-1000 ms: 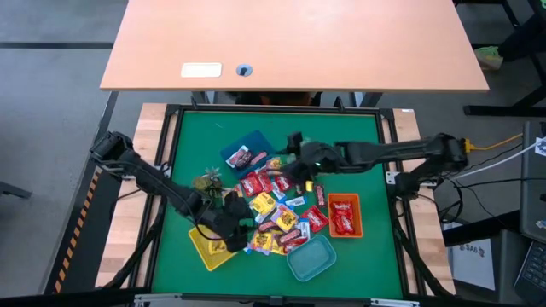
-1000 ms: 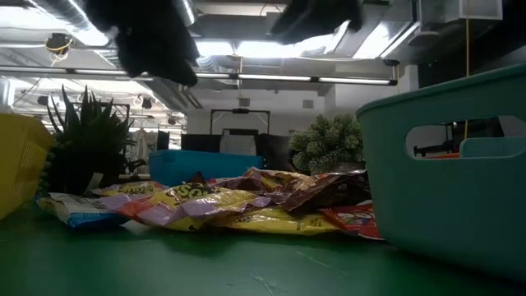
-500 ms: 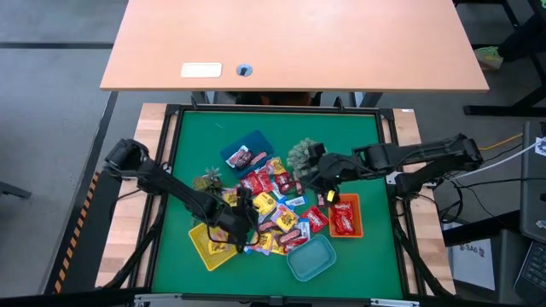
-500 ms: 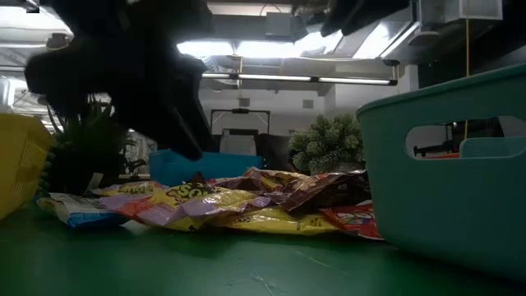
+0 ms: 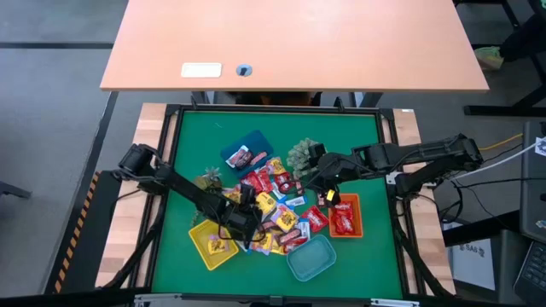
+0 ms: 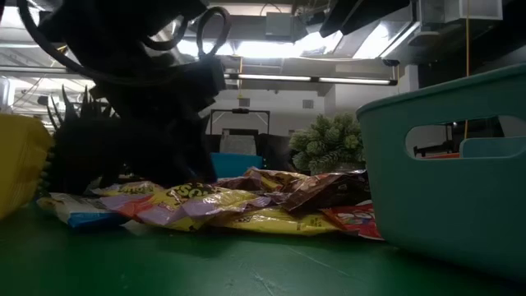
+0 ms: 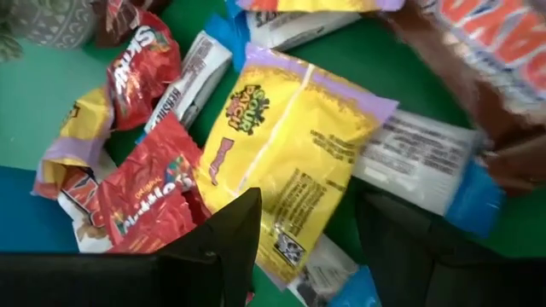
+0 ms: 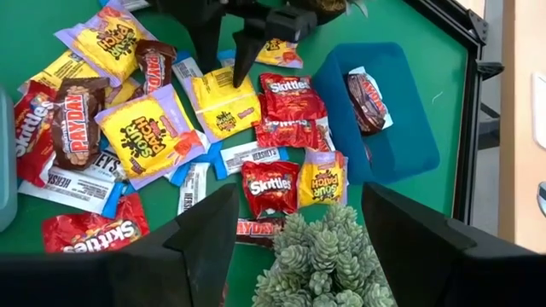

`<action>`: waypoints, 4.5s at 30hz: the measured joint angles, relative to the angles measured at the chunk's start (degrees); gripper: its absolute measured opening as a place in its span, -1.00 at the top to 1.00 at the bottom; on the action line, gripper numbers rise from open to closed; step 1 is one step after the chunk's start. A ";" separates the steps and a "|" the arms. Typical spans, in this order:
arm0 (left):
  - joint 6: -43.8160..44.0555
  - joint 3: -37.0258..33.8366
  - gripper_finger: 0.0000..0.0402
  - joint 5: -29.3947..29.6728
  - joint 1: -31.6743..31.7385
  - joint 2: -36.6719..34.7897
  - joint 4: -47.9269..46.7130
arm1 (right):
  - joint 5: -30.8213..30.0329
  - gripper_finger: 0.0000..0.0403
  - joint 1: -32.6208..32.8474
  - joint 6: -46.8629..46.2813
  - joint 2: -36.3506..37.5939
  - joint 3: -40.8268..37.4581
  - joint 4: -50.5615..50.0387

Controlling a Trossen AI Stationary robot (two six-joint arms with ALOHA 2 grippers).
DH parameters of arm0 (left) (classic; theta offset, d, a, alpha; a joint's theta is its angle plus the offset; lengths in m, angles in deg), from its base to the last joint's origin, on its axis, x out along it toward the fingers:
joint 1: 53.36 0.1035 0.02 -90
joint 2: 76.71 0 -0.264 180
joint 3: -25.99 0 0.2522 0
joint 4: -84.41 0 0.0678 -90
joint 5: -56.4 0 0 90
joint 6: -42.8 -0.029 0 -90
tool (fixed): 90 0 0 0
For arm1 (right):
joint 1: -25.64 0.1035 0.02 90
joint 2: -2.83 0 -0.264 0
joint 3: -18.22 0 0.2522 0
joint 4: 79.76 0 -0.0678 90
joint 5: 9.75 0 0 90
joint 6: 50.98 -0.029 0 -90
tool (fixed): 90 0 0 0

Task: Sort candy
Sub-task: Put the yellow candy into the yellow bin, then put the brown chocolate into the blue bin

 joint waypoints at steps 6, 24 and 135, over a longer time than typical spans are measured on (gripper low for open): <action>-0.03 0.02 0.16 0.00 0.99 0.33 1.33 | 0.61 -0.23 0.00 -0.08 0.00 0.00 0.04; 0.98 -0.05 0.98 -0.40 1.06 -0.61 6.43 | 0.77 -0.23 0.00 -0.06 -0.02 0.00 -0.01; 52.47 5.31 0.11 -0.58 -3.71 -1.75 5.27 | 2.03 -0.23 0.00 -0.06 -0.04 0.00 -3.79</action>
